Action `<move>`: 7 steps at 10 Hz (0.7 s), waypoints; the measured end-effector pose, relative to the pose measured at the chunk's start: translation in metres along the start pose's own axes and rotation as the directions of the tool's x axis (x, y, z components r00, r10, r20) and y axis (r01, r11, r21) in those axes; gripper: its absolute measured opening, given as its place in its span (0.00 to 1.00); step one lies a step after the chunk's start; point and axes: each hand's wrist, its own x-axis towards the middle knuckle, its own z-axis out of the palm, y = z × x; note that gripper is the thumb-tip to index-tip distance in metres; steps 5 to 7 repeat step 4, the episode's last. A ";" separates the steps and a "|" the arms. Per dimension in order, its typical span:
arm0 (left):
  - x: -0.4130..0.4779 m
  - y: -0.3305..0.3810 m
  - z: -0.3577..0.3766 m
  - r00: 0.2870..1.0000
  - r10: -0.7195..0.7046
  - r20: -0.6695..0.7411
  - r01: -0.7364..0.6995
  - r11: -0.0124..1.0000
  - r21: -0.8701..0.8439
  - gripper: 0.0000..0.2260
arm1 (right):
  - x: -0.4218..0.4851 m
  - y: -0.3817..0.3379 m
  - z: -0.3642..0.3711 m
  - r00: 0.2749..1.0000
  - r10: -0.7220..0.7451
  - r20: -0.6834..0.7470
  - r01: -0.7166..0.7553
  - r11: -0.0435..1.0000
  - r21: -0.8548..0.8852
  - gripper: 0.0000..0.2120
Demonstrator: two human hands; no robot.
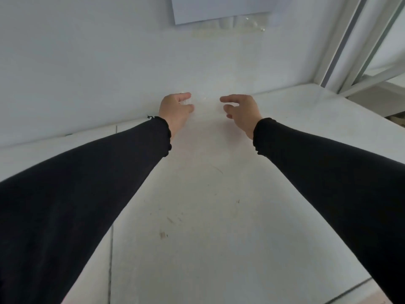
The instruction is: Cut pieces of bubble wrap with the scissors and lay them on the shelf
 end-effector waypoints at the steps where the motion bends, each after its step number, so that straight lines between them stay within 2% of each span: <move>1: 0.008 -0.015 0.004 0.996 0.015 0.082 -0.036 0.962 0.271 0.24 | 0.011 0.007 0.003 0.998 -0.037 0.044 0.048 0.955 -0.293 0.16; 2: 0.008 -0.029 0.005 0.999 -0.015 0.053 -0.009 0.902 0.432 0.23 | 0.010 0.011 0.003 0.999 -0.025 0.029 0.036 0.860 -0.509 0.18; 3: -0.003 -0.031 0.003 1.000 0.009 0.028 -0.022 0.859 0.511 0.24 | 0.002 0.013 0.002 0.999 -0.014 0.052 0.043 0.790 -0.612 0.21; 4: -0.019 -0.024 -0.005 0.998 0.058 -0.006 -0.048 0.870 0.490 0.24 | -0.009 0.010 -0.007 1.000 -0.009 0.026 0.022 0.820 -0.572 0.24; 7: -0.019 -0.024 -0.005 0.998 0.058 -0.006 -0.048 0.870 0.490 0.24 | -0.009 0.010 -0.007 1.000 -0.009 0.026 0.022 0.820 -0.572 0.24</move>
